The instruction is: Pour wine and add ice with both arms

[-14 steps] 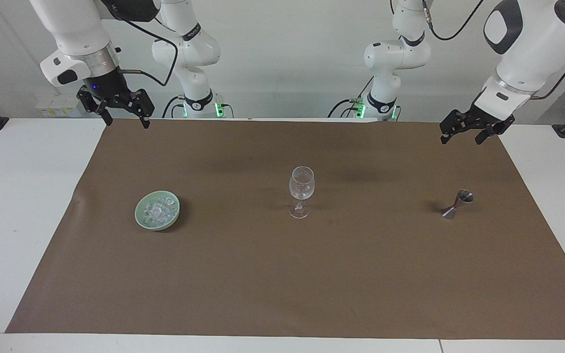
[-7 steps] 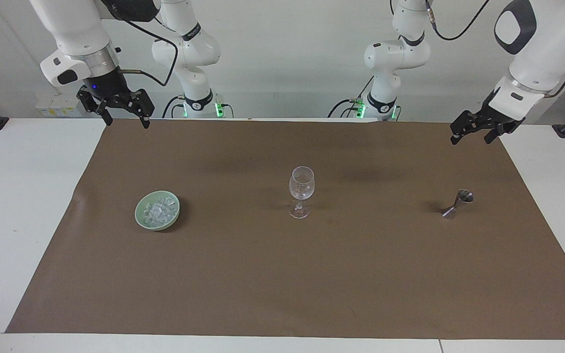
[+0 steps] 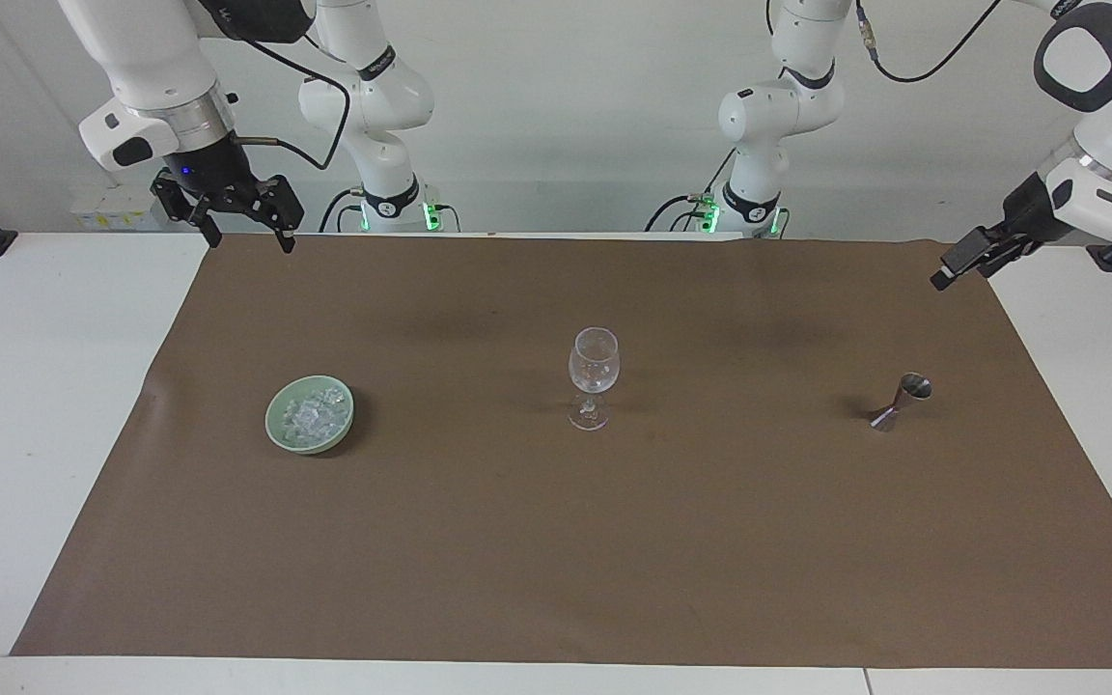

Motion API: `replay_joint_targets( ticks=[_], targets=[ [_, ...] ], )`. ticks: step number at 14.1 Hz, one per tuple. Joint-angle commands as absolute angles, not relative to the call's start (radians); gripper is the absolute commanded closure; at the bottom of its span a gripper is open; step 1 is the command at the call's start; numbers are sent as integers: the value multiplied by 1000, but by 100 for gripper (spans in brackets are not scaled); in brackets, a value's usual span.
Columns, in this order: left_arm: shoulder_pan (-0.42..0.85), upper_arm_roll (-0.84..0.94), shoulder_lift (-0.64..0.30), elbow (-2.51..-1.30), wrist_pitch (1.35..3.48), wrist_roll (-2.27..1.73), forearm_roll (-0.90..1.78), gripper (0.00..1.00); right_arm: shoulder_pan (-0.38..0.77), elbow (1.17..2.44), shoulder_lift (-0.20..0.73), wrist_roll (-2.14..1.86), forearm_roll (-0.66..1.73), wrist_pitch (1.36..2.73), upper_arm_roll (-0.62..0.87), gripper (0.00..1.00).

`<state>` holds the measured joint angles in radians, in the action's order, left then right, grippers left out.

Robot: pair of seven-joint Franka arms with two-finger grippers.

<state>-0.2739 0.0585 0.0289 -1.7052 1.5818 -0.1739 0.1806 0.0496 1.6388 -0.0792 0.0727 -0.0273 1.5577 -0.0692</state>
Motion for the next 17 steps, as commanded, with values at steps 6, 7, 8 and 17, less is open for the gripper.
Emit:
replay_joint_targets(
  ticks=[6, 7, 8, 17],
  targets=[
    [-345, 66, 84, -1845, 1700, -477, 307, 0, 44, 1666, -101, 77, -15, 1569, -64, 0],
    [-347, 66, 84, -1864, 1713, -501, 322, 0, 44, 1666, -101, 77, -15, 1569, -64, 0],
    [-356, 64, 84, -1880, 1729, -512, 360, 0, 44, 1666, -101, 77, -15, 1569, -64, 0],
    [-471, 64, 57, -1983, 1815, -566, 636, 0, 44, 1666, -101, 77, -15, 1569, -64, 0]
  ],
)
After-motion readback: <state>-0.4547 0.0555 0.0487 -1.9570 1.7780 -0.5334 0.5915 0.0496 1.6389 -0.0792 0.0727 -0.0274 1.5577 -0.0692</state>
